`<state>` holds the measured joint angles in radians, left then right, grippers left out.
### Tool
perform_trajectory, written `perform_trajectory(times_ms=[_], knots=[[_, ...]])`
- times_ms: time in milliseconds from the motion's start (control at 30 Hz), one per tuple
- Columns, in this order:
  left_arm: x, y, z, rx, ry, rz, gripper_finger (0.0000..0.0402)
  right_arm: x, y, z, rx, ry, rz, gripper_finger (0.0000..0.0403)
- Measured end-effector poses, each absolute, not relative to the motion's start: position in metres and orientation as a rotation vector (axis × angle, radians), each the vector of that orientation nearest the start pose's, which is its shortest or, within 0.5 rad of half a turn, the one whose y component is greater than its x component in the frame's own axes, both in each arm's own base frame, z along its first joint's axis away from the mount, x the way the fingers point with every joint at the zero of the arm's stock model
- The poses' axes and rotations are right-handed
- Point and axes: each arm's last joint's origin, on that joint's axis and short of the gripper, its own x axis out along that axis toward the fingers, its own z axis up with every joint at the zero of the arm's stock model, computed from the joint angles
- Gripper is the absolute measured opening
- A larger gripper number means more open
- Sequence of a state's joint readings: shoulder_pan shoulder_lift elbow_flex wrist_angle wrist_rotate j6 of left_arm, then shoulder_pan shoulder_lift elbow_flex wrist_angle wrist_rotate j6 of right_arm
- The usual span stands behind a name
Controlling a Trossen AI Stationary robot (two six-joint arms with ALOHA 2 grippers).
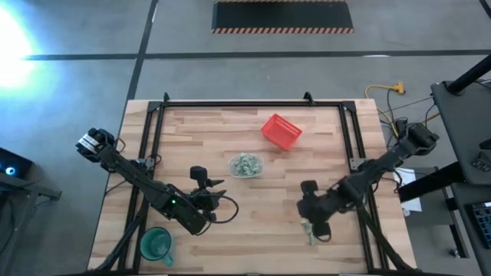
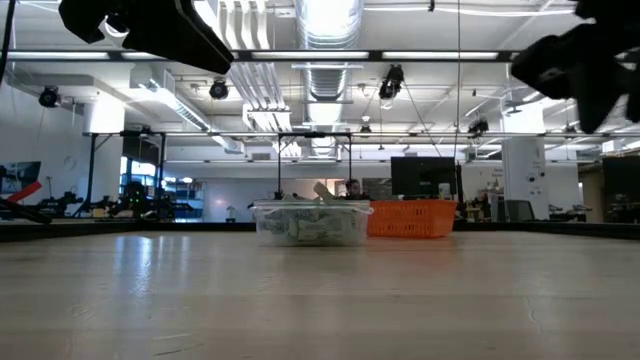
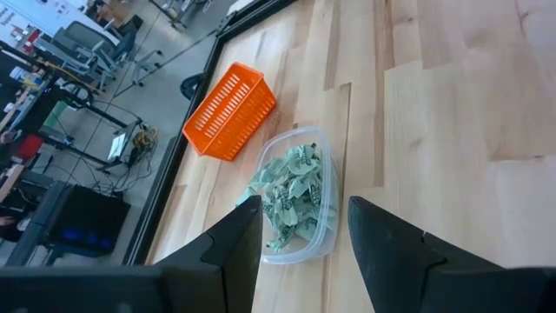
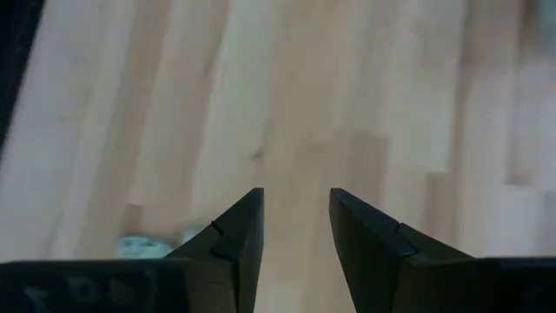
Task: Pick and place items into bin
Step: Put the stevia packet into the transparent bin
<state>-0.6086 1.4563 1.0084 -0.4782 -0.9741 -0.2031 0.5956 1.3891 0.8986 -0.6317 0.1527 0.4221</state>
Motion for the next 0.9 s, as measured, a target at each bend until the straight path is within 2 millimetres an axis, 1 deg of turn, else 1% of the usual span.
perform_trajectory(times_ms=[133,300,500,667,900], knots=[[0.250,-0.145,0.247,0.464,0.607,0.400,0.0155,0.208,0.153,0.198,0.013,1.153,0.130,0.0122],[0.250,-0.145,0.247,0.463,0.606,0.400,0.0155,0.202,0.155,0.179,0.058,1.221,0.056,0.0129],[0.250,-0.145,0.247,0.463,0.606,0.399,0.0155,0.203,0.157,0.172,0.159,1.252,-0.024,0.0155],[0.250,-0.145,0.247,0.462,0.605,0.399,0.0155,0.202,0.159,0.169,0.248,1.282,-0.055,0.0187],[0.250,-0.145,0.247,0.459,0.602,0.399,0.0155,0.202,0.158,0.163,0.312,1.271,-0.073,0.0225]])
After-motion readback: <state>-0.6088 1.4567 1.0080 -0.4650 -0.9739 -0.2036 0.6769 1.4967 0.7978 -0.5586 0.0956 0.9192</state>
